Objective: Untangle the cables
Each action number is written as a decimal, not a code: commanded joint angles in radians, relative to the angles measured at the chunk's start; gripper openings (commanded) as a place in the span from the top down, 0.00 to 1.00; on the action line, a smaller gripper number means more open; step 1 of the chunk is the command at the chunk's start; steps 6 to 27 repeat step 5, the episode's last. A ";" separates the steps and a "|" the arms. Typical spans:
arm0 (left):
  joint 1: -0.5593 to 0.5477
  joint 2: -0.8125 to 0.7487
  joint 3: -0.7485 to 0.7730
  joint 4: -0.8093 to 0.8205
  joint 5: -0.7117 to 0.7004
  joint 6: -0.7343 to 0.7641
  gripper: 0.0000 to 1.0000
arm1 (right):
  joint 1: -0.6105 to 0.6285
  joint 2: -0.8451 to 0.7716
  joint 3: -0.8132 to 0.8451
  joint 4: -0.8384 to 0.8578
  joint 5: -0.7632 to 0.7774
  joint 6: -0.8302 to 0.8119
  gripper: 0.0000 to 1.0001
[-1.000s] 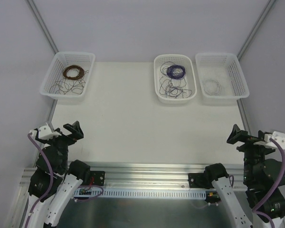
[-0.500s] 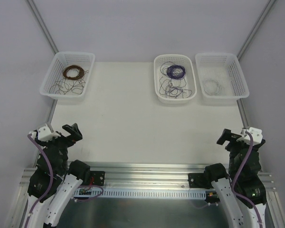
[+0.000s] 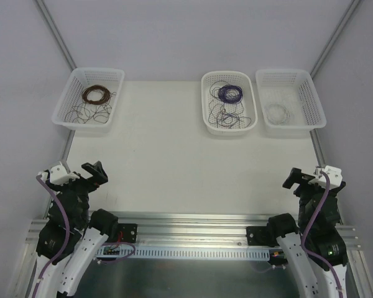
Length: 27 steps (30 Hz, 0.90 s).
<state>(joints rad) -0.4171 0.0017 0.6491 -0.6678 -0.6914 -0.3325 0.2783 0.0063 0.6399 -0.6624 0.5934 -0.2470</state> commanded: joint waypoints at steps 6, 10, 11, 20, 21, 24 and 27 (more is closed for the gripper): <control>0.009 -0.163 -0.005 0.022 -0.022 -0.008 0.01 | -0.001 -0.190 -0.005 0.050 -0.009 0.002 0.03; 0.009 -0.163 -0.005 0.022 -0.022 -0.008 0.01 | -0.001 -0.190 -0.005 0.050 -0.009 0.002 0.03; 0.009 -0.163 -0.005 0.022 -0.022 -0.008 0.01 | -0.001 -0.190 -0.005 0.050 -0.009 0.002 0.03; 0.009 -0.163 -0.005 0.022 -0.022 -0.008 0.01 | -0.001 -0.190 -0.005 0.050 -0.009 0.002 0.03; 0.009 -0.163 -0.005 0.022 -0.022 -0.008 0.01 | -0.001 -0.190 -0.005 0.050 -0.009 0.002 0.03; 0.009 -0.163 -0.005 0.022 -0.022 -0.008 0.01 | -0.001 -0.190 -0.005 0.050 -0.009 0.002 0.03; 0.009 -0.163 -0.005 0.022 -0.022 -0.008 0.01 | -0.001 -0.190 -0.005 0.050 -0.009 0.002 0.03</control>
